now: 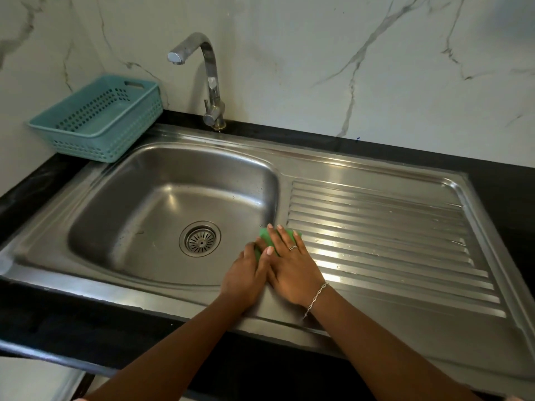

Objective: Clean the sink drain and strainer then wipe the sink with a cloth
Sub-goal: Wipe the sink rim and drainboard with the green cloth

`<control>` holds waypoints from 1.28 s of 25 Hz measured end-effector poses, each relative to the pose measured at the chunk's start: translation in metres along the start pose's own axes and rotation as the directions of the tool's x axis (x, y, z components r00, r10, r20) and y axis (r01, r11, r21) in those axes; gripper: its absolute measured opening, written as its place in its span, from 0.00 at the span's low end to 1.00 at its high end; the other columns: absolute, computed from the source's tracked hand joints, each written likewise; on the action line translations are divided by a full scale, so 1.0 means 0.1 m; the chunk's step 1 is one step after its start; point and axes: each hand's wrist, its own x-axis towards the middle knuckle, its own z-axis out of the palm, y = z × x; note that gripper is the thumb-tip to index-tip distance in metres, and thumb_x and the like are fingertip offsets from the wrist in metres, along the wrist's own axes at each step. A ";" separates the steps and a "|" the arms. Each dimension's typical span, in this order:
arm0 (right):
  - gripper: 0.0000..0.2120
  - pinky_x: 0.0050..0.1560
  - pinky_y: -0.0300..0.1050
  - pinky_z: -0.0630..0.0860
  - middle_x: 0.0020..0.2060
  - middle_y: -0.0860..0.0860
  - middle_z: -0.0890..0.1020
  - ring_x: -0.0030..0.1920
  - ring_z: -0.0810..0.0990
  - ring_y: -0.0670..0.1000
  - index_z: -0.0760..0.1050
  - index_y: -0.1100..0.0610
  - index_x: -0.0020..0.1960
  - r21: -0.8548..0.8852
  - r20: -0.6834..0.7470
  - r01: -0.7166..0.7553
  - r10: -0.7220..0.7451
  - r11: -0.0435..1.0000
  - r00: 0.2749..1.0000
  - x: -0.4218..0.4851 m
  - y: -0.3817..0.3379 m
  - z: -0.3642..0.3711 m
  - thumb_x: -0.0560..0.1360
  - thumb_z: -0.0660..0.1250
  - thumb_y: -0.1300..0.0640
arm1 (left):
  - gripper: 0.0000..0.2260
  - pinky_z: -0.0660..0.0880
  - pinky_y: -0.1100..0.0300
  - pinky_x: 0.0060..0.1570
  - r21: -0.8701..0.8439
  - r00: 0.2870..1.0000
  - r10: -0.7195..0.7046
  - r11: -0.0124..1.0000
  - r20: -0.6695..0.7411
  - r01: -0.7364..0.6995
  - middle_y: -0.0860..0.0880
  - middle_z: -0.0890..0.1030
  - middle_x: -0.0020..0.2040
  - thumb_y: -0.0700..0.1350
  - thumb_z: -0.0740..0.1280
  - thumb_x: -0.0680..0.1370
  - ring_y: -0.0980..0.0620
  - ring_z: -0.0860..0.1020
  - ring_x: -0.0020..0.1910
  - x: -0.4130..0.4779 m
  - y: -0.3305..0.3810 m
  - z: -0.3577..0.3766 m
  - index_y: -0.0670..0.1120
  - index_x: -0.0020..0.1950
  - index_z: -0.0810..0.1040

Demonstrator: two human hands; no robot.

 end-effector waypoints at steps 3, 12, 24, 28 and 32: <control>0.26 0.75 0.54 0.37 0.77 0.53 0.49 0.77 0.44 0.55 0.48 0.50 0.76 -0.005 -0.014 0.006 -0.006 1.000 1.000 -0.07 0.10 -0.03 0.80 0.48 0.45 | 0.19 0.72 0.50 0.55 -0.005 1.000 -0.007 1.000 -0.029 0.007 0.37 0.78 0.58 0.55 0.52 0.80 0.39 0.76 0.58 0.04 0.02 0.01 0.43 0.62 0.67; 0.27 0.75 0.54 0.36 0.77 0.51 0.43 0.77 0.40 0.52 0.43 0.48 0.75 -0.050 0.096 -0.043 0.047 0.998 0.994 -0.56 0.64 -0.16 0.80 0.47 0.43 | 0.20 0.73 0.48 0.52 -0.011 0.999 0.026 1.000 -0.047 -0.027 0.38 0.79 0.53 0.58 0.50 0.79 0.39 0.77 0.52 0.05 0.06 0.13 0.45 0.59 0.67; 0.28 0.74 0.53 0.36 0.77 0.53 0.46 0.77 0.43 0.53 0.44 0.53 0.76 -0.035 -0.027 -0.175 0.174 0.984 0.984 -0.61 0.62 -0.07 0.80 0.47 0.45 | 0.27 0.71 0.47 0.56 0.318 0.999 -0.028 0.947 -0.025 0.034 0.40 0.74 0.64 0.64 0.48 0.77 0.39 0.75 0.60 0.07 0.07 0.20 0.47 0.67 0.62; 0.27 0.75 0.53 0.39 0.77 0.53 0.46 0.77 0.43 0.53 0.43 0.54 0.76 -0.052 -0.002 -0.233 0.233 0.971 0.972 -1.02 1.10 -0.12 0.80 0.47 0.47 | 0.26 0.72 0.46 0.54 0.377 0.999 -0.024 0.925 -0.028 0.033 0.38 0.76 0.61 0.63 0.48 0.77 0.38 0.76 0.58 0.08 0.09 0.22 0.44 0.64 0.64; 0.27 0.75 0.52 0.40 0.77 0.51 0.43 0.77 0.43 0.52 0.41 0.52 0.75 -0.068 0.015 -0.317 0.319 0.946 0.948 -1.45 1.60 -0.19 0.81 0.47 0.48 | 0.26 0.72 0.46 0.54 0.397 0.998 -0.021 0.917 -0.051 0.040 0.37 0.76 0.60 0.63 0.48 0.77 0.37 0.75 0.58 0.09 0.07 0.23 0.43 0.61 0.67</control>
